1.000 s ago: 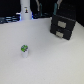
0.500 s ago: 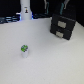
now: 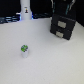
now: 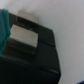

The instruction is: Open the kcup holder, insert the kcup into the holder, and close the kcup holder

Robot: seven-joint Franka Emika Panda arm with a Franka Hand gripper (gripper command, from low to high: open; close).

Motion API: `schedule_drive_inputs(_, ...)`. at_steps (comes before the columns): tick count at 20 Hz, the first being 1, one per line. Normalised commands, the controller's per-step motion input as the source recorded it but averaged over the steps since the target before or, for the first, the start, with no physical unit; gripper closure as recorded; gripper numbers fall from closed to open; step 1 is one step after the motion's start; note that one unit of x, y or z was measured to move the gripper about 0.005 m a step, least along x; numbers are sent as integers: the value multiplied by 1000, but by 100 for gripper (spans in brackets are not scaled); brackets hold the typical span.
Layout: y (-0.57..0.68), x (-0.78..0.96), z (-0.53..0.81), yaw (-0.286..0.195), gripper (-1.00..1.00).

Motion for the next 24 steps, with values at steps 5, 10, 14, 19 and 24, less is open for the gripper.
schedule_drive_inputs(5,559,-185,-328,-168,-100)
schedule_drive_inputs(10,480,-130,-347,-168,-100)
schedule_drive_inputs(14,406,-141,-354,-148,-100)
schedule_drive_inputs(19,301,-143,-378,-77,-100)
schedule_drive_inputs(24,118,-278,-393,-30,-100)
